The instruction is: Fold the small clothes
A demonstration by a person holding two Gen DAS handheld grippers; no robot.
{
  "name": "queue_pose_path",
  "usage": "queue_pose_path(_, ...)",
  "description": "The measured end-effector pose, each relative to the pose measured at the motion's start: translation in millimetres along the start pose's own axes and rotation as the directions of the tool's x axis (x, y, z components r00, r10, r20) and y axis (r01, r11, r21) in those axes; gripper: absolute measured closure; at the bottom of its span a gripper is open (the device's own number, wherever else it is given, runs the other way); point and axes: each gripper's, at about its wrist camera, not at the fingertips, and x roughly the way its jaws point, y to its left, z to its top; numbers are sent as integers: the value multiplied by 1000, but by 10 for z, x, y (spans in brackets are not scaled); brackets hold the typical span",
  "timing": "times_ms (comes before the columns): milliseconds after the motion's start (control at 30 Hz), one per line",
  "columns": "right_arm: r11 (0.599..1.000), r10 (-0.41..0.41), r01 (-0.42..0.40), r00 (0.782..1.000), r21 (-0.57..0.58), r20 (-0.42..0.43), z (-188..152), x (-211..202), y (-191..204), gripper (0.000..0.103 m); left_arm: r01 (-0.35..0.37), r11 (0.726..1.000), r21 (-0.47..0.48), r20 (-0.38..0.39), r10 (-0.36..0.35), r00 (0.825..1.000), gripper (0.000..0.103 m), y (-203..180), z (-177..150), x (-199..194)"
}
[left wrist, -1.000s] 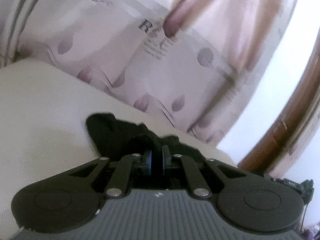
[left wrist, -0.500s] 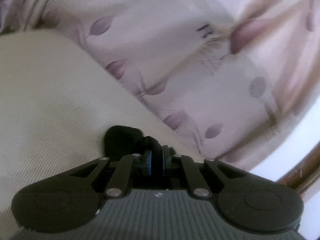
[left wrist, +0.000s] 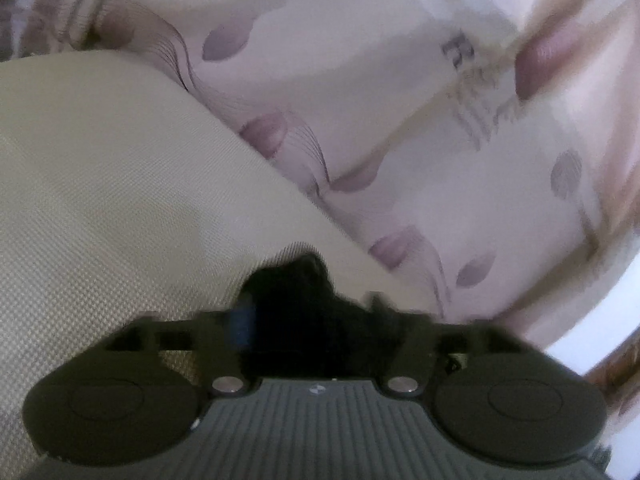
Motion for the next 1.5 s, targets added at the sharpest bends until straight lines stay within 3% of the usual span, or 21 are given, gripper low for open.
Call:
queue_pose_path(33,1000,4,-4,1000,4,17,9,-50,9,88,6,1000,-12,37,-5,999,8,4,1,-56)
queue_pose_path(67,1000,-2,2,1000,-7,31,13,-112,35,83,5,1000,-18,74,-4,997,3,3,16,-119)
queue_pose_path(200,993,17,-14,1000,-120,24,-54,-327,291,81,15,1000,21,94,-17,995,1,-67,77,-232)
queue_pose_path(300,944,36,-75,991,-320,-128,-263,-306,714,81,54,997,58,67,-58,996,1,-151,11,-318)
queue_pose_path(433,780,-33,-199,934,-594,-356,-815,-7,1391,81,83,990,110,34,-88,996,1,-220,-248,-456)
queue_pose_path(567,550,-165,-248,904,-798,-395,-1384,357,1845,80,65,979,193,53,-77,996,1,-181,-501,-504)
queue_pose_path(600,516,-185,-257,898,-817,-400,-1470,458,1893,78,64,978,197,57,-77,995,1,-147,-552,-497)
queue_pose_path(633,493,-200,-269,890,-827,-409,-1546,570,1938,70,68,979,194,62,-82,995,1,-118,-589,-505)
queue_pose_path(733,452,-239,-299,867,-841,-437,-1699,804,1982,28,78,982,170,89,-94,992,1,2,-692,-490)
queue_pose_path(767,439,-241,-308,865,-844,-441,-1744,855,2000,27,75,985,156,93,-90,992,1,35,-700,-464)
queue_pose_path(900,412,-218,-367,849,-834,-481,-1928,1028,2120,27,51,980,191,140,-79,987,1,1,-722,-507)
queue_pose_path(1033,388,-225,-420,820,-821,-526,-2105,1238,2246,27,37,968,248,158,-78,984,0,-78,-767,-533)
queue_pose_path(1100,370,-216,-471,795,-801,-567,-2198,1312,2295,28,38,966,256,159,-80,984,0,-77,-780,-536)
queue_pose_path(1133,345,-228,-473,796,-811,-561,-2262,1341,2305,31,34,966,255,160,-77,984,0,-73,-782,-533)
queue_pose_path(1167,309,-249,-451,811,-837,-529,-2320,1369,2317,49,31,968,251,162,-73,984,0,-70,-782,-524)
queue_pose_path(1200,294,-263,-410,834,-863,-485,-2331,1409,2321,58,30,969,243,163,-71,984,0,-61,-783,-517)
queue_pose_path(1267,349,-257,-316,873,-882,-415,-2208,1492,2300,60,29,972,232,158,-67,985,0,-47,-780,-498)
queue_pose_path(1300,369,-271,-227,901,-901,-338,-2125,1558,2288,60,26,974,226,154,-62,986,0,-41,-780,-486)
queue_pose_path(1367,373,-315,-99,922,-923,-226,-2010,1673,2246,59,23,975,220,146,-57,988,0,-32,-778,-462)
queue_pose_path(1433,441,-301,-66,929,-895,-217,-1886,1664,2191,59,19,977,213,138,-49,989,0,-20,-776,-443)
queue_pose_path(1500,527,-227,-100,940,-844,-254,-1778,1533,2159,59,16,980,201,132,-43,990,0,3,-771,-433)
